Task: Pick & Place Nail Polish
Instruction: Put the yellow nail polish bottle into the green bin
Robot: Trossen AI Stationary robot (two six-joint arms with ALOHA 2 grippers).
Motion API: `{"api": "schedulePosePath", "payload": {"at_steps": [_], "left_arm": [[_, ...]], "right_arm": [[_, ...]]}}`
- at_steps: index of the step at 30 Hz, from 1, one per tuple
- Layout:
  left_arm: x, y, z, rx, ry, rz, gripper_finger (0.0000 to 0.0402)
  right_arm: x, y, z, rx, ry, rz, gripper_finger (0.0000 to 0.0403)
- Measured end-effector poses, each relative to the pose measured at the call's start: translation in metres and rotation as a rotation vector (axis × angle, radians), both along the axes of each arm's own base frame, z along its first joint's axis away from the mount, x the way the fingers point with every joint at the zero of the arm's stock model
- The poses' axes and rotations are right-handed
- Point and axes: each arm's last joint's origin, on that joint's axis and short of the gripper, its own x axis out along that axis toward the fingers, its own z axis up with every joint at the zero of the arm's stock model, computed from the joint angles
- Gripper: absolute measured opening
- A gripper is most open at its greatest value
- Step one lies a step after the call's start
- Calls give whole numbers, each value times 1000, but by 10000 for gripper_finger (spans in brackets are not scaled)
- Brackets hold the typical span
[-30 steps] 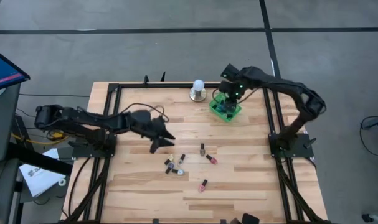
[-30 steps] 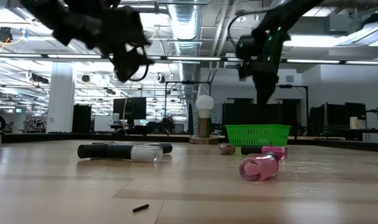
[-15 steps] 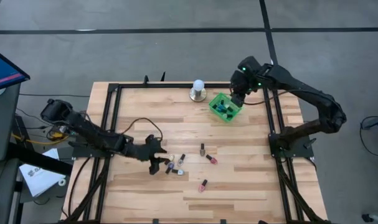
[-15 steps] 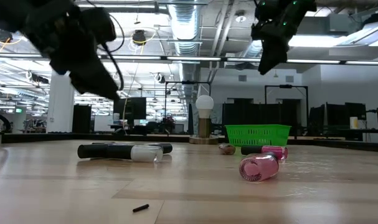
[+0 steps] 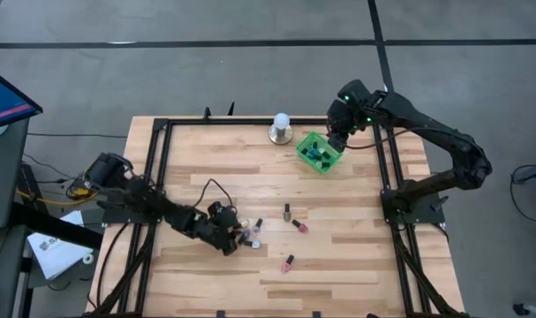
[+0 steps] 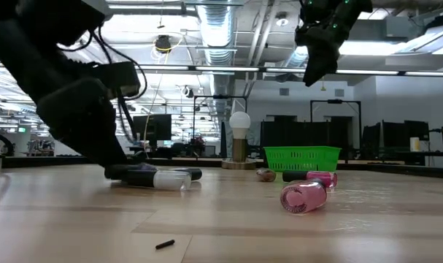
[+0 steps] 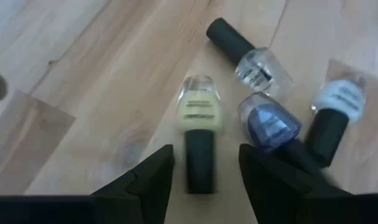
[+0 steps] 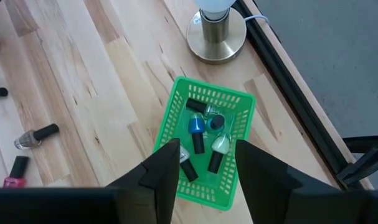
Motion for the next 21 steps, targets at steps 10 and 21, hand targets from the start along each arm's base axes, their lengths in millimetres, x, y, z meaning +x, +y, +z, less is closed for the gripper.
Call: {"api": "schedulePosePath", "payload": {"at_steps": [10,21], "left_arm": [[-2,1,-5,54,57,-37,165],[-11,9,-14,49,82,-4,49]], "right_arm": [[2,3,0,2,1,13,141],[12,16,0,10,-14,55,132]]}}
